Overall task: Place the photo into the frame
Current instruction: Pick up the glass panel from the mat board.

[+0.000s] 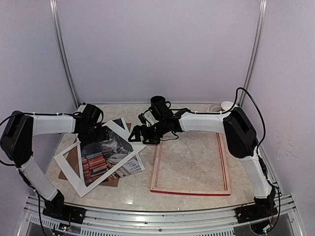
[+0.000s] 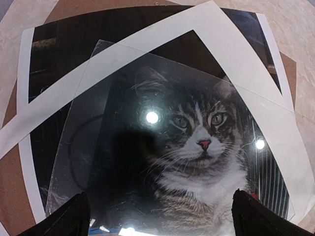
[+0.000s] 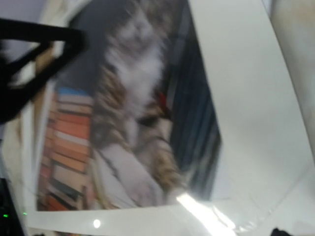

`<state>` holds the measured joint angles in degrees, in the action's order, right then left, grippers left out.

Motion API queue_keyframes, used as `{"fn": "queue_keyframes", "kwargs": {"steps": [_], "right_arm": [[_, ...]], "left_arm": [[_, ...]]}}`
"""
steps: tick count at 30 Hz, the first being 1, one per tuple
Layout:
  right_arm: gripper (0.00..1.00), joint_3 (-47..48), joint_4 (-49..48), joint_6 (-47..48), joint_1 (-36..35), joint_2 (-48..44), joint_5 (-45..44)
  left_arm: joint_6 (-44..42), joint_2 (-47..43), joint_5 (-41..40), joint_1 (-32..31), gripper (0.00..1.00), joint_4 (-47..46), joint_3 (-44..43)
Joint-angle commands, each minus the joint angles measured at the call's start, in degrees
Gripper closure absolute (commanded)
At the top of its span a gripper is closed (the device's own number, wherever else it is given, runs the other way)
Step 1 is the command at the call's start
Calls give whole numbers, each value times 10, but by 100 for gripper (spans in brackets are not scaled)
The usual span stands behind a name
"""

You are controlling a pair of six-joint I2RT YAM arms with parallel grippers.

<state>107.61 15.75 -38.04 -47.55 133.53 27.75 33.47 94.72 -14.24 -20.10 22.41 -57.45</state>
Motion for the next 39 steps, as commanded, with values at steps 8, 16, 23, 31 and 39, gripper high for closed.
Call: {"fn": "queue_keyframes", "kwargs": {"steps": [8,16,23,31,39], "right_arm": [[1,19,39,-48,-13,25,-18],[1,-17,11,-95,-19,18,-5],[1,11,23,-104,-22,38,4],[1,2,37,-124,-25,37,-14],[2,3,24,-143,-25,51,11]], "left_arm": [[53,-55,8,-28,1,-70,72],[66,-55,12,-31,1,-98,100],[95,-54,20,-42,1,-126,118],[111,-47,37,-49,1,-146,130],[123,-56,46,-49,1,-178,150]]}}
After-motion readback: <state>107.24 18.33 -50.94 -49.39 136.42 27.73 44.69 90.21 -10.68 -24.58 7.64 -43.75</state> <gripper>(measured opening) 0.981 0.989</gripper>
